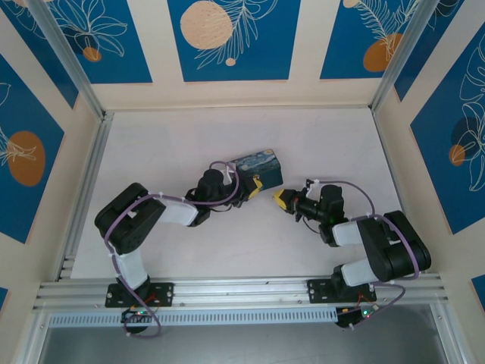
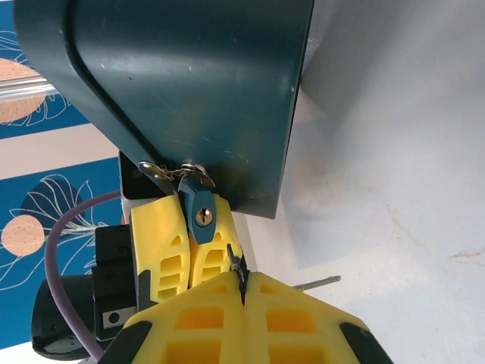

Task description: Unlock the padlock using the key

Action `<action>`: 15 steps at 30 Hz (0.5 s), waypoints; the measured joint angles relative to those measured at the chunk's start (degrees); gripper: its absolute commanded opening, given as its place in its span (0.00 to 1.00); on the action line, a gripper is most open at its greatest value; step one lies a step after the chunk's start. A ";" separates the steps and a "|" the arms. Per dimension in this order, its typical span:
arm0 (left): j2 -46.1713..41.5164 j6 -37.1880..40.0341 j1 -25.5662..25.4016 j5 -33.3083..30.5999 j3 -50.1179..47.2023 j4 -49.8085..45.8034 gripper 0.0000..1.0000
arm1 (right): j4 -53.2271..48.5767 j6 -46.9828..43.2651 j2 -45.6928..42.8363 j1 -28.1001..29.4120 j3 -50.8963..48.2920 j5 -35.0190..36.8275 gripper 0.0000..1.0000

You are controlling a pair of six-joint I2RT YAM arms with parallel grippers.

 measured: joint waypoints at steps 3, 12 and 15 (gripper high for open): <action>-0.07 -0.22 0.00 0.26 0.00 0.04 0.00 | 0.83 0.72 0.37 1.09 0.33 0.74 0.00; -0.09 -0.37 0.09 0.85 -0.22 0.92 0.00 | 1.95 1.44 1.11 2.62 0.85 2.95 0.00; -0.09 -0.37 0.09 1.05 -0.37 1.01 0.00 | 2.14 1.64 1.88 2.62 0.87 3.39 0.00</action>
